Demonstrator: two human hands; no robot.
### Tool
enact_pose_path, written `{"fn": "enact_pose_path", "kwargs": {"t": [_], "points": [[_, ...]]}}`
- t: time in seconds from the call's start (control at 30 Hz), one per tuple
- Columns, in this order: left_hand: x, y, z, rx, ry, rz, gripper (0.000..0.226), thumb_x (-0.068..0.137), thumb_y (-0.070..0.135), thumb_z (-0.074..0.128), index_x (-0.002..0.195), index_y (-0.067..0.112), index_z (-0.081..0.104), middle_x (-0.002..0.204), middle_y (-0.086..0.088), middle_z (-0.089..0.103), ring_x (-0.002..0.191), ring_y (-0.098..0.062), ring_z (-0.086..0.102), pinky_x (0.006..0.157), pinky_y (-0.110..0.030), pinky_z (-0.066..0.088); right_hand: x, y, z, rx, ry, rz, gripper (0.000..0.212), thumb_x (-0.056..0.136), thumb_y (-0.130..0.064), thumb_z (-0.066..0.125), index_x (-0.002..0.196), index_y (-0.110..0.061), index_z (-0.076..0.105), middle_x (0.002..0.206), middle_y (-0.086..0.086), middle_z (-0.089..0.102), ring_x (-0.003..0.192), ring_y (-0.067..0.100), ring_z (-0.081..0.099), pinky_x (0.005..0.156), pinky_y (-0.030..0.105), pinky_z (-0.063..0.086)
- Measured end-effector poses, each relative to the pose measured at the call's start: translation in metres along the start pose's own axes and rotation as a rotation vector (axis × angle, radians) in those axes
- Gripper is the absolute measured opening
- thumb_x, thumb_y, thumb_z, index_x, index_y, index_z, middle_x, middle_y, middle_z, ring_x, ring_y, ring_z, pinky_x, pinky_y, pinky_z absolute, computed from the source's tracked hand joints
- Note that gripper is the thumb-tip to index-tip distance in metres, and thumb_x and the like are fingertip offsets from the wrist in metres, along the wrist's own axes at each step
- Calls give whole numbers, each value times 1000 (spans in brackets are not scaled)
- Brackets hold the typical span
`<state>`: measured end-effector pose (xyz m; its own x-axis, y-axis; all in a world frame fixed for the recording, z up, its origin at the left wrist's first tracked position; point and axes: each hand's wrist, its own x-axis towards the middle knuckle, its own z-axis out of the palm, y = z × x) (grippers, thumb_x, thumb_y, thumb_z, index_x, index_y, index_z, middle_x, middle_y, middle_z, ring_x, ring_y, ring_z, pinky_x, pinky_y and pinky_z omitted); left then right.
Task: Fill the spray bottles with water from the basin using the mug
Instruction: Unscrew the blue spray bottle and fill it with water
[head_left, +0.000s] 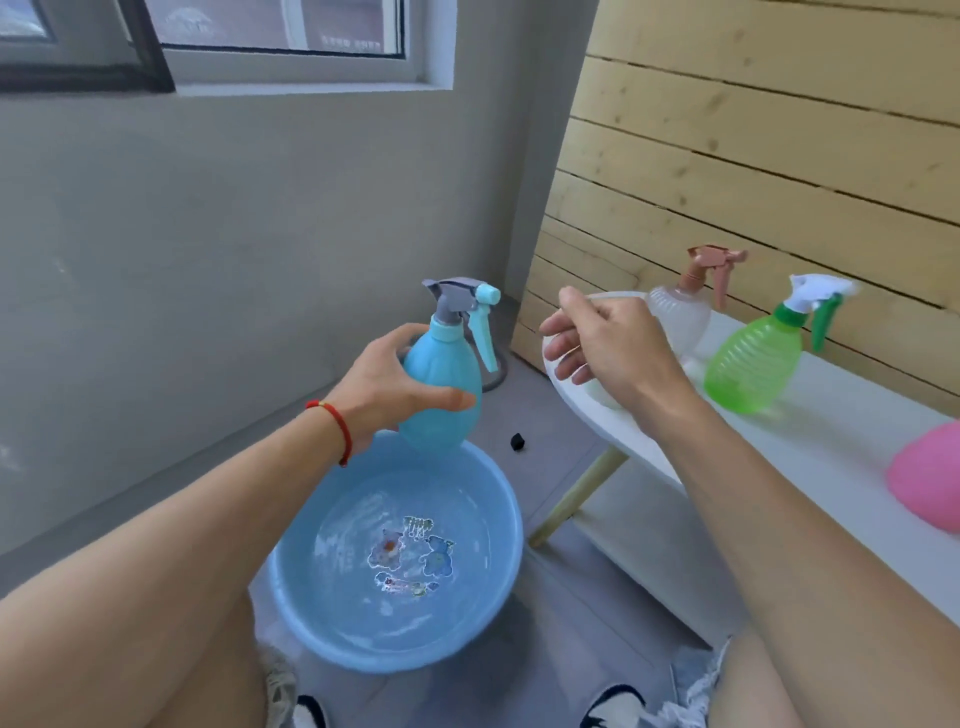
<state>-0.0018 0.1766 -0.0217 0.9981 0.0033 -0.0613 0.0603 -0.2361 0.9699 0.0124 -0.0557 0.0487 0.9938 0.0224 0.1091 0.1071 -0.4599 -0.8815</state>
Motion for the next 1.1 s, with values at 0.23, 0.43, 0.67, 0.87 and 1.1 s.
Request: {"fn": "enact_pose_path", "kwargs": {"t": [0.23,0.43,0.67,0.87,1.1], "points": [[-18,69,82,-69,-217,122,70,65,12,98,122,27,61,102,-2,79,90,-24,78,61,-42,62,-28,26,-97,-56,196,33,27,98,-24,57,82,-10,74,71,4,73,55,18,64,51,22,48],[-12,122,179,-67,-374,188,76,64,22,99,129,33,61,118,-3,73,98,-23,77,75,-54,65,-64,58,-171,-20,384,91,19,91,-24,63,79,-17,76,73,0,75,55,16,67,60,31,51],[7,134,270,-40,-462,183,89,59,24,101,137,29,59,121,-3,68,102,-24,74,79,-57,64,-87,101,-219,-111,535,190,21,97,-25,56,86,-25,74,76,-5,75,61,12,72,69,38,62],[27,128,335,26,-446,221,87,63,20,100,135,24,53,113,1,67,106,-22,71,94,-49,60,-79,132,-215,-316,449,288,15,97,-18,49,110,-20,59,96,9,70,79,27,67,60,34,51],[47,116,370,185,-468,315,78,74,21,95,134,20,44,125,0,57,113,-19,61,96,-38,56,-69,162,-207,-245,476,362,20,100,-15,49,111,-3,59,109,22,61,70,24,52,47,24,29]]}}
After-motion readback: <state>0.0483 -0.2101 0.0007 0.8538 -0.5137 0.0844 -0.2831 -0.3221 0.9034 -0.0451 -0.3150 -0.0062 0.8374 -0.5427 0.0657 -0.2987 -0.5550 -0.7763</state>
